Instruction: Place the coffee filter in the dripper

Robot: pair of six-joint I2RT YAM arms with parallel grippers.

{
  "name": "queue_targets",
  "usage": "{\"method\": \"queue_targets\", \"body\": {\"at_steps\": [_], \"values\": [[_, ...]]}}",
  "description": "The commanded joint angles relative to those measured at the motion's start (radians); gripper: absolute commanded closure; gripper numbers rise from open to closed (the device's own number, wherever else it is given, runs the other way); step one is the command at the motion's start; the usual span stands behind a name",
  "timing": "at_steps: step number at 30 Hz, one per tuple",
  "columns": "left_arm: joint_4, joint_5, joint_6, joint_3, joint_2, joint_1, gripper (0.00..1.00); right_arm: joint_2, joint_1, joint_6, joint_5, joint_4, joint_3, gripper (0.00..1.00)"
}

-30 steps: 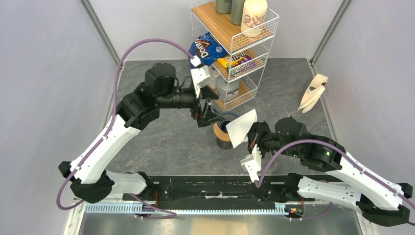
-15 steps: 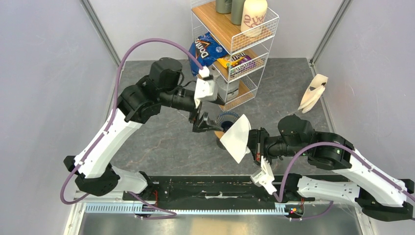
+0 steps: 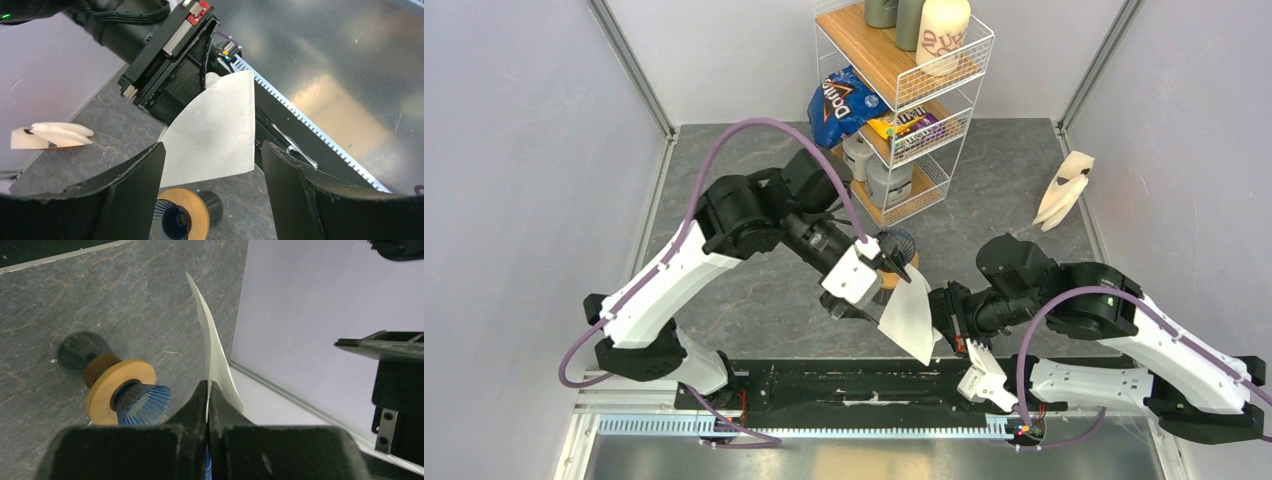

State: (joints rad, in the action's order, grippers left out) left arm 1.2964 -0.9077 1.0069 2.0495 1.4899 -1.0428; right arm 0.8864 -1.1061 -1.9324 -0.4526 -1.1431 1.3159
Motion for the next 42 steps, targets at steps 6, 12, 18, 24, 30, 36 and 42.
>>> {"method": "queue_targets", "body": {"at_steps": [6,12,18,24,30,36,42], "values": [[0.021,0.057,0.15,0.032,0.061,-0.04,0.25,0.049,-0.031,-0.085,-0.044,-0.099,0.077,1.0],[0.02,0.054,0.162,0.02,0.087,-0.04,0.29,0.063,-0.041,-0.092,-0.025,-0.089,0.082,1.0],[0.019,0.046,0.174,0.021,0.113,-0.042,0.31,0.068,-0.044,-0.092,-0.018,-0.071,0.077,1.0],[0.026,0.04,0.192,0.021,0.134,-0.047,0.36,0.073,-0.049,-0.086,-0.012,-0.065,0.081,1.0],[0.086,0.032,0.228,0.023,0.137,-0.055,0.47,0.069,-0.049,-0.074,0.009,-0.064,0.079,1.0],[0.143,0.033,0.262,0.027,0.139,-0.06,0.54,0.066,-0.049,-0.071,0.015,-0.066,0.076,1.0],[0.157,0.063,0.29,0.03,0.127,-0.067,0.57,0.063,-0.049,-0.079,0.022,-0.082,0.071,1.0]]}}
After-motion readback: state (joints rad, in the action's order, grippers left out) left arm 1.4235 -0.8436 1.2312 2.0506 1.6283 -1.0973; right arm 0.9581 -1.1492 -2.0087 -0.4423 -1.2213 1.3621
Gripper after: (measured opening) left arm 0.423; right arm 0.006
